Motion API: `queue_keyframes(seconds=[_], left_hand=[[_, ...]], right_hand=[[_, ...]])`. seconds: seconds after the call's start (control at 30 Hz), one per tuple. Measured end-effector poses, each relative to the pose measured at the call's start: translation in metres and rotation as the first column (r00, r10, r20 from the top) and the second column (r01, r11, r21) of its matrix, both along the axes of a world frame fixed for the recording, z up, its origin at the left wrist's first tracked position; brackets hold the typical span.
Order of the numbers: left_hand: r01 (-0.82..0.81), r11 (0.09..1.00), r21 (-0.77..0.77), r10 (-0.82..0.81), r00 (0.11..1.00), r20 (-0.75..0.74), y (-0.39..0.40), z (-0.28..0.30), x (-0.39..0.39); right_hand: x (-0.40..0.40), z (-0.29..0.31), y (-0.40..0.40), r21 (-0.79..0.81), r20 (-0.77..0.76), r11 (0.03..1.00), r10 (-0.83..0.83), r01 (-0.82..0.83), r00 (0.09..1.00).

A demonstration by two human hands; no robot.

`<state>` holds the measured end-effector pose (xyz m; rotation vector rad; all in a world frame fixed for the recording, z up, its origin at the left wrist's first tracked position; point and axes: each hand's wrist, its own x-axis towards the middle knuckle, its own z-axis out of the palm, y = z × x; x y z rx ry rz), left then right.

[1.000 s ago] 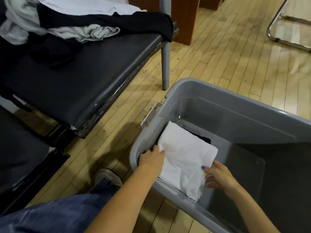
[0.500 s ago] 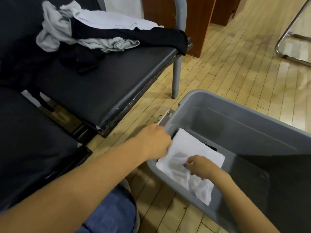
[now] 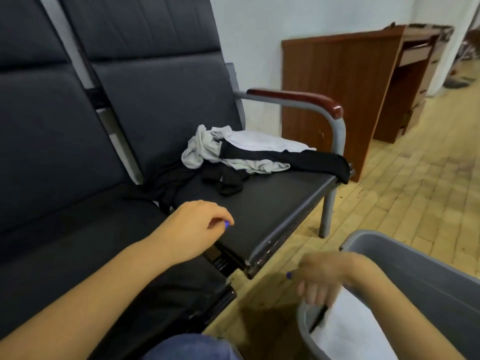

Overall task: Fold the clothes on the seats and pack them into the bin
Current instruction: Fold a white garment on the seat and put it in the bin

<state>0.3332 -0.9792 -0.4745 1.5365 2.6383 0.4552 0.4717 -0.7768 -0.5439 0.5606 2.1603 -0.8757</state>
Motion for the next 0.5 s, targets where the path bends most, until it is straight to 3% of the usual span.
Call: queue_keyframes(seconds=[0.07,0.17,0.33,0.5], left_hand=[[-0.059,0.997,0.057,0.056,0.998,0.04,-0.027,0.004,-0.007],[-0.158,0.975,0.156,0.137,0.981,0.134,-0.073,0.002,-0.015],[-0.357,0.873,0.332,0.285,0.926,0.248,-0.159,-0.012,-0.024],[-0.537,0.778,0.328,0.43,0.834,0.345,-0.238,-0.055,-0.031]], right_hand=[[-0.024,0.034,-0.019,0.02,-0.192,0.998,-0.046,0.051,0.98],[-0.074,0.053,-0.048,0.167,-0.386,0.986,0.048,0.019,0.921],[-0.153,0.043,-0.117,0.324,-0.348,0.924,0.315,-0.202,0.883],[-0.225,0.01,-0.175,0.444,-0.328,0.852,0.443,-0.278,0.834]])
